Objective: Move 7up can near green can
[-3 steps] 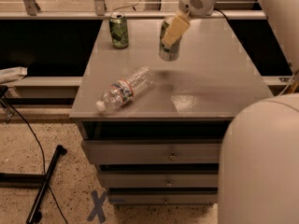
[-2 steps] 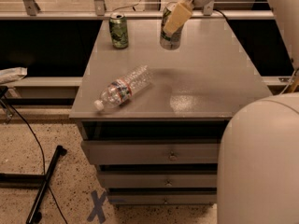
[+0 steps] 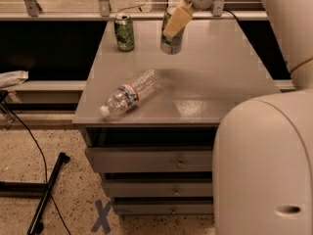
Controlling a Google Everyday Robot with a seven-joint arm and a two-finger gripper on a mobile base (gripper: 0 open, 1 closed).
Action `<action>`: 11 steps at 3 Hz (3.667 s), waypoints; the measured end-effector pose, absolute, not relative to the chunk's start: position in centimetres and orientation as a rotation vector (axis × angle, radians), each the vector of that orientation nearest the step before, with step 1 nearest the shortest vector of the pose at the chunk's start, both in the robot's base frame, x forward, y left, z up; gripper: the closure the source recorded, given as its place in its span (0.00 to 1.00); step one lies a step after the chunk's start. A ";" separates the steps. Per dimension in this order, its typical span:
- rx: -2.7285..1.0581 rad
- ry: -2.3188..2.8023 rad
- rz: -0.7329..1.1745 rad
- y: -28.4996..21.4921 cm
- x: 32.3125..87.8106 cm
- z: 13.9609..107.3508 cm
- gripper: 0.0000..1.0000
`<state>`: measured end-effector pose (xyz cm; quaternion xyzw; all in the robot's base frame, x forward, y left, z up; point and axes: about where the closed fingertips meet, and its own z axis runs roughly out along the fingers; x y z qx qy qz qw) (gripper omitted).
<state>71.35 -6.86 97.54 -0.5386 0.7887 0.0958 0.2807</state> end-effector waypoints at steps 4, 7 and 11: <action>-1.343 2.141 0.287 0.9 80.2 91.9 1.00; -1.321 2.170 0.315 3.1 81.7 89.4 0.26; -1.069 2.116 0.366 -7.5 80.7 95.4 0.00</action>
Offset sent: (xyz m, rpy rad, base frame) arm 0.0986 0.0596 -0.0371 0.0313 0.0378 -0.0756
